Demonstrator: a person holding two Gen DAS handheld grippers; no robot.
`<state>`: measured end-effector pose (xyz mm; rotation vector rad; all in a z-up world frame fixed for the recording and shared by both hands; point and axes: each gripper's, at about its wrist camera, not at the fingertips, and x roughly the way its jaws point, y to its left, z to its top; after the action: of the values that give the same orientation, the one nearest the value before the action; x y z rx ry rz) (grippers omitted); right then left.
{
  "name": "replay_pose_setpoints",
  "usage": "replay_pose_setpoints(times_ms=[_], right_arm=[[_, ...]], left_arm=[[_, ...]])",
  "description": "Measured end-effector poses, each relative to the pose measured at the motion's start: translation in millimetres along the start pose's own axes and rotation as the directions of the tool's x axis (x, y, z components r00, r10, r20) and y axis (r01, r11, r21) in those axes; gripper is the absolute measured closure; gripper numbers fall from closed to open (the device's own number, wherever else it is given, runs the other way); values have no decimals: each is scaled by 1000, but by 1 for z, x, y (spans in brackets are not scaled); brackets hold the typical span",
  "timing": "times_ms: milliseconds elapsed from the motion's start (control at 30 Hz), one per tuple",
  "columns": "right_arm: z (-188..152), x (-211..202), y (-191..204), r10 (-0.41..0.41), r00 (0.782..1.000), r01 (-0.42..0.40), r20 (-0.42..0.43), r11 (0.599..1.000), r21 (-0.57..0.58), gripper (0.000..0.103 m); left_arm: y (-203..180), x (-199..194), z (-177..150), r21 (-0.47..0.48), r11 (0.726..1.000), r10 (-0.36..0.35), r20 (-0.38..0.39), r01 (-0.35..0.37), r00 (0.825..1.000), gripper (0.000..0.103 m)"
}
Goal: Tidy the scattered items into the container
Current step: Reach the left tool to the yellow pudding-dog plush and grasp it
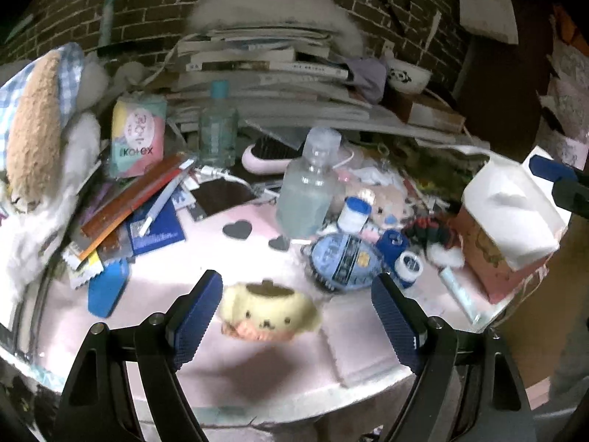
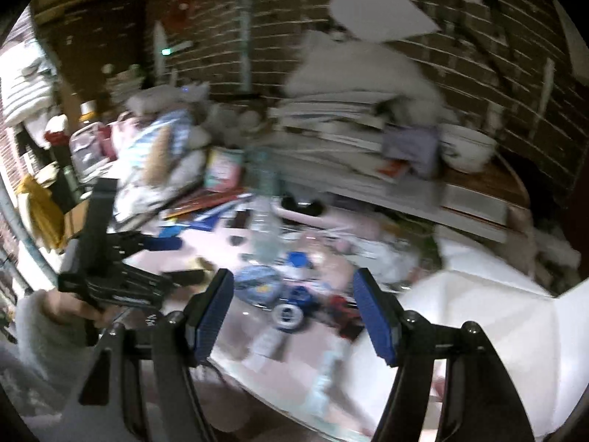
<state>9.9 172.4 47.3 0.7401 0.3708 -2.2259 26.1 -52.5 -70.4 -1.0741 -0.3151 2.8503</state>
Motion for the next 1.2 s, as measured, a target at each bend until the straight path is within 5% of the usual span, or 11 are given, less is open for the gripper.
replay_pose_setpoints(times_ms=[133,467,800,933,1200], right_arm=[[-11,16,25,68,998,-68,-3,998,2,24],[-42,56,31,156,985,-148,-70,983,109,23],[-70,86,22,111,989,-88,-101,974,209,23],[-76,91,19,85,990,-58,-109,971,234,23],[-80,95,19,91,989,-61,-119,970,236,23]], left_arm=[[4,3,-8,6,1000,24,-9,-24,1000,40],[15,26,-15,-28,999,25,-60,-26,998,41],[9,37,-16,3,999,51,-70,-51,996,37],[0,38,-17,64,992,113,-87,-108,990,45],[2,29,-24,58,991,123,-100,-118,987,48]])
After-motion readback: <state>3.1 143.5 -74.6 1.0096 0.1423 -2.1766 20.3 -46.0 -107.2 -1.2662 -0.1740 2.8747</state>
